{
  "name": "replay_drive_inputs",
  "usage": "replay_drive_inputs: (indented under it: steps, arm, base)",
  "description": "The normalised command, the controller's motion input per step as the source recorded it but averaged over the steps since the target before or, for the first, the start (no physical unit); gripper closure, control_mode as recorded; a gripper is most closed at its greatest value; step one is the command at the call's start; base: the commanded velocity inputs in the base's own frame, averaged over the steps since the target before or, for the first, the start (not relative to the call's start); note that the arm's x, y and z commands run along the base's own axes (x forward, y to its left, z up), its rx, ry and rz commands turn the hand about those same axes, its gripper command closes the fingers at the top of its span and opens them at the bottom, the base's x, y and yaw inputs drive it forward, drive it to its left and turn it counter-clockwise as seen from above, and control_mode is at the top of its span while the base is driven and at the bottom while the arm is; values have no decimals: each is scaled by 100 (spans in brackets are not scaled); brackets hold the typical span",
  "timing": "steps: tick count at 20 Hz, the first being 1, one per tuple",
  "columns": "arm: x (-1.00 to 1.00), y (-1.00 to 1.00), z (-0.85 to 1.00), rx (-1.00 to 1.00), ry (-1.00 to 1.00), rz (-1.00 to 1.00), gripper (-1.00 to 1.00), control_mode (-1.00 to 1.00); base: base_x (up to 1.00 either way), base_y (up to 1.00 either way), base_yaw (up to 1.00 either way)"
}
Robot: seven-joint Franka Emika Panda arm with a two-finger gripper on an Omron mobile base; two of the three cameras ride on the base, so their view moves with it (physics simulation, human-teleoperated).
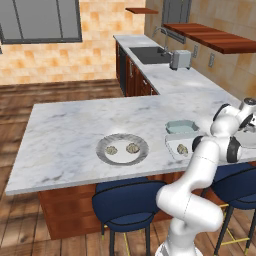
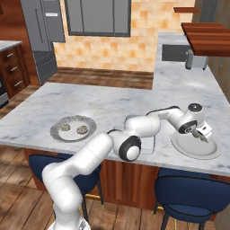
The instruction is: Place two dumplings into each of the tupperware containers and then place the containers in the fridge.
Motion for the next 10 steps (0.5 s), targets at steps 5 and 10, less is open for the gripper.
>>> replay_drive_inputs:
  steps: [5, 10]
  arm:
    - [-12, 7, -12, 0, 1, 0, 100, -100]
    - [-49, 14, 9, 0, -1, 1, 100, -100]
  base:
    - [0, 0, 0]
    - [0, 0, 0]
